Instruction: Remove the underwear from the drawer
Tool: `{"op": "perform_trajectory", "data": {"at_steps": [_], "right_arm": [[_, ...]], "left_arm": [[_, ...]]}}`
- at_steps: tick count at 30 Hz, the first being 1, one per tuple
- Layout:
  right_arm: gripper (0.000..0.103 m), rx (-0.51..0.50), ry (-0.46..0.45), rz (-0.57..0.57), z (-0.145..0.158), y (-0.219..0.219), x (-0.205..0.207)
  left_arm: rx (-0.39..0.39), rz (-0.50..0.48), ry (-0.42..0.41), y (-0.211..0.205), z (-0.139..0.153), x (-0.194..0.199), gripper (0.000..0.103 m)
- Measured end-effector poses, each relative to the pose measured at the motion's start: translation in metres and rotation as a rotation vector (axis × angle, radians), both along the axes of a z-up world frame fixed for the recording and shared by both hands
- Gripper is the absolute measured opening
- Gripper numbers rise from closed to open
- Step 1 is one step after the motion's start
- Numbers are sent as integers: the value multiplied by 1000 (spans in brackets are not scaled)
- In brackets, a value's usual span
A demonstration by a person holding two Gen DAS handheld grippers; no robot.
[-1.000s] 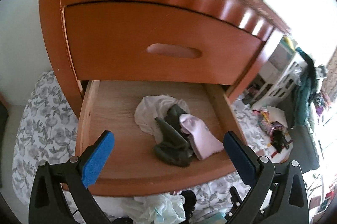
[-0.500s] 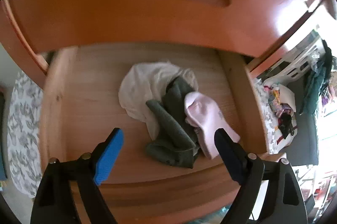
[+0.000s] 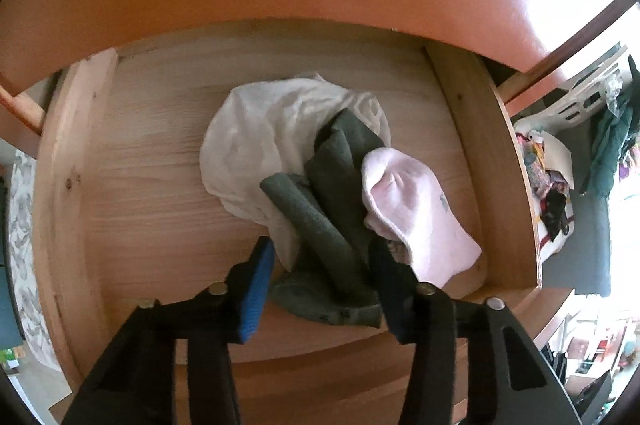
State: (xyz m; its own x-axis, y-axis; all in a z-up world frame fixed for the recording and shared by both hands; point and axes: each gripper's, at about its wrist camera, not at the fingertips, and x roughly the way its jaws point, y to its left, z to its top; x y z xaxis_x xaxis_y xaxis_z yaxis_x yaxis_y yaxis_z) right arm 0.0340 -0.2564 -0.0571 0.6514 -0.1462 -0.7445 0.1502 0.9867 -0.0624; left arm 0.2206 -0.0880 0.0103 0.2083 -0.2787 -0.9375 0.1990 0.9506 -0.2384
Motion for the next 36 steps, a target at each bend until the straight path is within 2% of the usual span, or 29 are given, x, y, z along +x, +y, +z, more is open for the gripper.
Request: {"op": "perform_trajectory", "data": {"at_steps": [3, 7, 9, 11, 19, 28, 36], "right_arm": [[103, -2, 1, 1, 0, 0, 0], [103, 1, 3, 0, -1, 1, 1], [103, 2, 4, -2, -1, 1, 1], [103, 2, 5, -2, -1, 0, 1], [103, -1, 3, -2, -1, 0, 0], [103, -11, 1, 0, -1, 0, -1], [103, -10, 1, -7, 0, 1, -1]], "left_arm": [[-7, -21, 25, -4, -7, 3, 46], [-19, -41, 25, -12, -13, 1, 26], [-15, -55, 13, -16, -14, -3, 21], [-10, -64, -7, -18, -13, -6, 12], [-41, -30, -59, -5, -6, -10, 8], [-140, -45, -147, 3, 23, -29, 8], [-249, -15, -232, 24, 56, -38, 7]]}}
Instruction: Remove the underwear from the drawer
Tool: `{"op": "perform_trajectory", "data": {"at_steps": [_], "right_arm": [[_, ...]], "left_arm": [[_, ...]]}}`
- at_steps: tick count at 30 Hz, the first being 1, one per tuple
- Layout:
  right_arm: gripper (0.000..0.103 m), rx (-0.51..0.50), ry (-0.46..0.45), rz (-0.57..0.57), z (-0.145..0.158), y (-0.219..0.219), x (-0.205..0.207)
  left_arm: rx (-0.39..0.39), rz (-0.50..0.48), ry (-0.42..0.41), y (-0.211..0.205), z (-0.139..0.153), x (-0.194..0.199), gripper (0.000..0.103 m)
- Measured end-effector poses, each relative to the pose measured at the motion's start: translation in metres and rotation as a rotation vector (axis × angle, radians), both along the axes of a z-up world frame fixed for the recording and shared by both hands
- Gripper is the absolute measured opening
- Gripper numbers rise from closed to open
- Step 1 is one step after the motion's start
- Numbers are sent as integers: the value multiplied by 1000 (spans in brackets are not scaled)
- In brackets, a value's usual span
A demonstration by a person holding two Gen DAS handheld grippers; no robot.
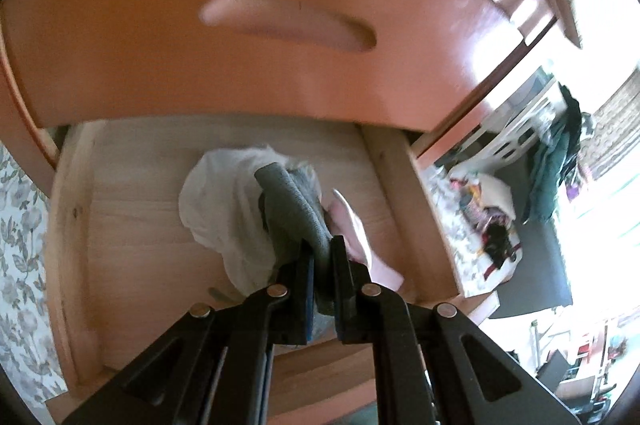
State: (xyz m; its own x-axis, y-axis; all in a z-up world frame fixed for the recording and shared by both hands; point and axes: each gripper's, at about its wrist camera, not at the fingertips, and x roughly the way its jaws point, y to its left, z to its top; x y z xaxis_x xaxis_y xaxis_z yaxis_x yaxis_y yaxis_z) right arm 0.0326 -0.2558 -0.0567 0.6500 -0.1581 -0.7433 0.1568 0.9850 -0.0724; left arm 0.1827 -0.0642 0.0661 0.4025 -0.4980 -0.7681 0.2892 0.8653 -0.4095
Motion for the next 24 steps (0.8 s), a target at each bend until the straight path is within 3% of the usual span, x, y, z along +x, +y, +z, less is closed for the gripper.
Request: {"op": "perform_trajectory", "data": {"at_steps": [11, 24], "right_arm": [[103, -19, -3, 0, 0, 4, 0], [103, -43, -9, 1, 2, 8, -1]], "left_arm": [[-123, 23, -106, 19, 37, -21, 7], [-216, 41, -304, 48, 109, -64, 5]]}}
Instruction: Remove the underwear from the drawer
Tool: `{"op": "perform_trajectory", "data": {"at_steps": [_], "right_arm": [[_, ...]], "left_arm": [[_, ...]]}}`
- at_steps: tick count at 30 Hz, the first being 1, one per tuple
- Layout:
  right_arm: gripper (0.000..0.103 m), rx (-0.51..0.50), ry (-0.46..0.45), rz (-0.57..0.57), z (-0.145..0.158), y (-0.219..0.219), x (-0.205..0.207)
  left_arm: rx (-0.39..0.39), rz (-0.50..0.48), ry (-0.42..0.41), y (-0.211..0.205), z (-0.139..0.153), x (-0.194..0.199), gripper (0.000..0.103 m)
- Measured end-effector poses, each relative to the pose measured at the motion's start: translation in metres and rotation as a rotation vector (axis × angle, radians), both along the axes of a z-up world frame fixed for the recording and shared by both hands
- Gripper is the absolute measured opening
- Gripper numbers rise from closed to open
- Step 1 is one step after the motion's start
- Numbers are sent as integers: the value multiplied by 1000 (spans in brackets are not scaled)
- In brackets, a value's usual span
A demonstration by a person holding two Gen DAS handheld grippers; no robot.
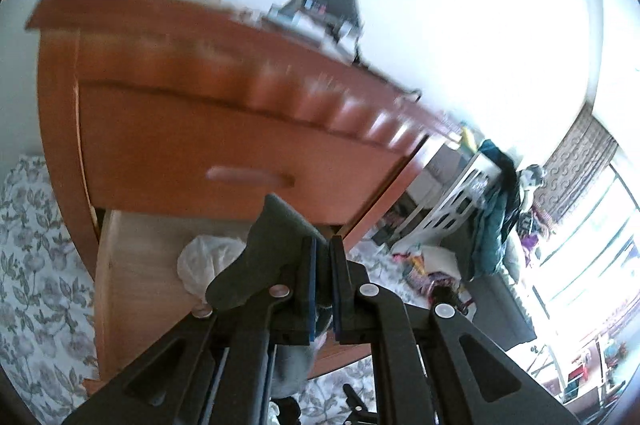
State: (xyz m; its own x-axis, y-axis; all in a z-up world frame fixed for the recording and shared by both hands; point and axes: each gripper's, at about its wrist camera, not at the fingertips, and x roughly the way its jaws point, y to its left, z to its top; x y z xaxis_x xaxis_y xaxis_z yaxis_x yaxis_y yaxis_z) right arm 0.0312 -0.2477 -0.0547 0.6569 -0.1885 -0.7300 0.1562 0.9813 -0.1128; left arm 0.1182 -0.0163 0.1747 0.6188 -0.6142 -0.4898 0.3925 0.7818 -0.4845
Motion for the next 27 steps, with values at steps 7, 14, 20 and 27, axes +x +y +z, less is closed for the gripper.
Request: {"op": "perform_trajectory", "data": {"at_steps": [7, 14, 20, 27], "right_arm": [[103, -14, -3, -1, 1, 1, -1], [103, -27, -18, 0, 4, 3, -4], [103, -24, -20, -1, 4, 3, -5], [103, -16, -15, -3, 4, 3, -4]], "left_arm": [[-4, 4, -90, 10, 31, -20, 2], [118, 39, 95, 7, -7, 4, 2], [231, 57, 316, 6, -67, 39, 22], [411, 20, 506, -9, -125, 71, 55]]}}
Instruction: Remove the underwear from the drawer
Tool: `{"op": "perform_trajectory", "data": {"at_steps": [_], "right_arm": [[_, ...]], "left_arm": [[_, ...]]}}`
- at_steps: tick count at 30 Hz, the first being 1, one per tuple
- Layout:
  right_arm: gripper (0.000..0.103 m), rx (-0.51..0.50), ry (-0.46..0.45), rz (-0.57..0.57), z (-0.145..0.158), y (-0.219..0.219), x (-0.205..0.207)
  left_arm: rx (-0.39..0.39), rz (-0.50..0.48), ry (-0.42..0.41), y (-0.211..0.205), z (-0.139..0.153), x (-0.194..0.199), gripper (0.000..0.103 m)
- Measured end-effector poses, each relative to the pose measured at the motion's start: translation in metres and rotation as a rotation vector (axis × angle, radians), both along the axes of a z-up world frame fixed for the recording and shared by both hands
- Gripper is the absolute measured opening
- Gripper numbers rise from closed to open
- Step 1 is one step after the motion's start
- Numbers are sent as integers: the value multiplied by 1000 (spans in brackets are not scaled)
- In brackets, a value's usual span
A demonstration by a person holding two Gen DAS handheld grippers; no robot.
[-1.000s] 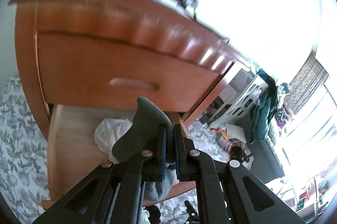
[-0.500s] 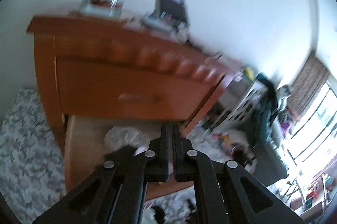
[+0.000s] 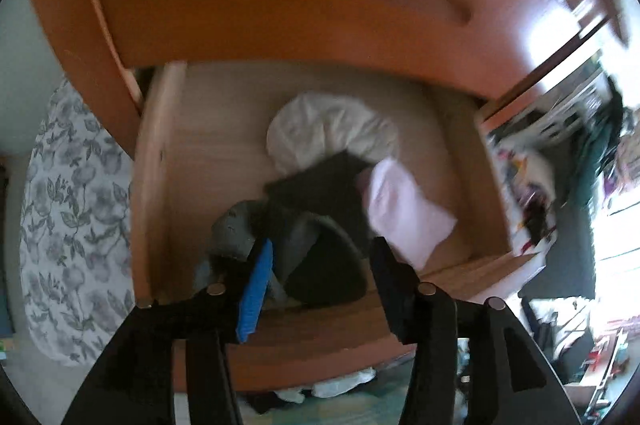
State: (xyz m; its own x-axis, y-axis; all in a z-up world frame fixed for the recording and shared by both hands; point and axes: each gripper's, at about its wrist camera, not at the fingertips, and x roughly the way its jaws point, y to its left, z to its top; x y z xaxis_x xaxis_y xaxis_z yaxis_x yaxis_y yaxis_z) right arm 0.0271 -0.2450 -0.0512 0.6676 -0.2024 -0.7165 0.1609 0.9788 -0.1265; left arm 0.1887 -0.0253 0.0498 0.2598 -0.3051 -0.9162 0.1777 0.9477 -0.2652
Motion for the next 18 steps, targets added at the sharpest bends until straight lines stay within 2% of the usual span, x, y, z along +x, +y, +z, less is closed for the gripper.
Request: {"op": "perform_trajectory", "data": {"at_steps": [1, 3, 8, 14, 16, 18], "right_arm": [[103, 2, -1, 0, 0, 0, 0], [103, 6, -4, -1, 0, -1, 0], [103, 14, 11, 0, -2, -3, 3], [103, 5, 8, 6, -2, -1, 3], [103, 9, 8, 4, -2, -1, 3], [103, 16, 12, 1, -2, -3, 3]], "left_arm": [[49, 17, 9, 1, -7, 2, 56], [94, 38, 20, 6, -13, 7, 58], [110, 25, 57, 13, -17, 11, 69], [32, 55, 120, 6, -30, 26, 74], [28, 26, 142, -3, -36, 29, 74], [57, -6, 161, -12, -42, 30, 74]]}}
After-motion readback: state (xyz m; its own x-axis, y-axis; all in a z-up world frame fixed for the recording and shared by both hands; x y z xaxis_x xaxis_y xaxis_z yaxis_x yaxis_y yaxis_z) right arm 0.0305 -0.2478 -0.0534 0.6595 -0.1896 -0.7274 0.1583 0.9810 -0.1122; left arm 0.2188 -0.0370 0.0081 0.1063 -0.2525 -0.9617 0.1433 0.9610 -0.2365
